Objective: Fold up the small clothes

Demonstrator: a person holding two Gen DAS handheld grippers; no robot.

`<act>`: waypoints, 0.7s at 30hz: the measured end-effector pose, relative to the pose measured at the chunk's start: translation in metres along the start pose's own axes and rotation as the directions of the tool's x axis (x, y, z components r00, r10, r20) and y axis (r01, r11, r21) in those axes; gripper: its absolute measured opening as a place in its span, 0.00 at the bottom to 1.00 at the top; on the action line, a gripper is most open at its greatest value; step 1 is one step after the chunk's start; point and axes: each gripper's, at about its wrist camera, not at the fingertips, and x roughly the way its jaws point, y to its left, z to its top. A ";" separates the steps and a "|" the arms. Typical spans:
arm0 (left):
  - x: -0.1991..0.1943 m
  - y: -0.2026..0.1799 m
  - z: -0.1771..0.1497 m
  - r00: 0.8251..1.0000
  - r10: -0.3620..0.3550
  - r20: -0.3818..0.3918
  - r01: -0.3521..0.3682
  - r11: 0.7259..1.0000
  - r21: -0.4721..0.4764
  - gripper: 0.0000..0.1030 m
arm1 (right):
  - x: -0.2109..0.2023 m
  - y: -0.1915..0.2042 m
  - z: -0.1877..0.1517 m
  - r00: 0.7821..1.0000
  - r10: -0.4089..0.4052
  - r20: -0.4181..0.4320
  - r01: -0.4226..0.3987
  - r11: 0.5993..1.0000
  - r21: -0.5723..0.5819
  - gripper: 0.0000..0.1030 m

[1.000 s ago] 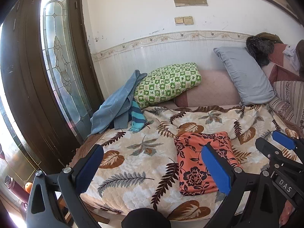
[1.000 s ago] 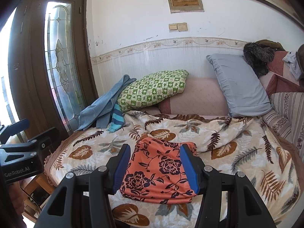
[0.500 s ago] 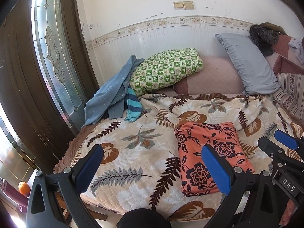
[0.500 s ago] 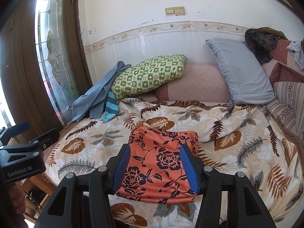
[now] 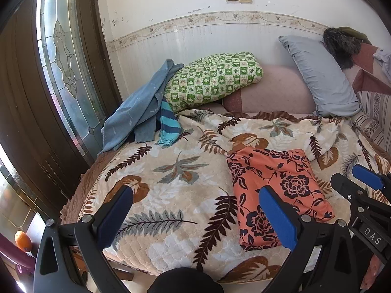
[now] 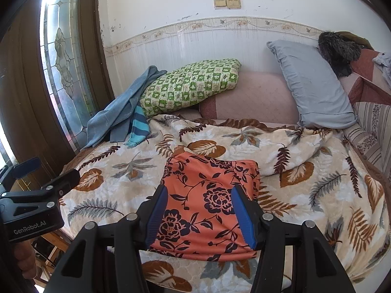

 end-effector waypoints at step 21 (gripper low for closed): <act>0.025 0.042 -0.010 0.999 0.013 -0.033 -0.015 0.998 -0.055 0.99 | 0.026 0.046 0.002 0.999 0.028 -0.037 -0.031 0.997 -0.071 0.56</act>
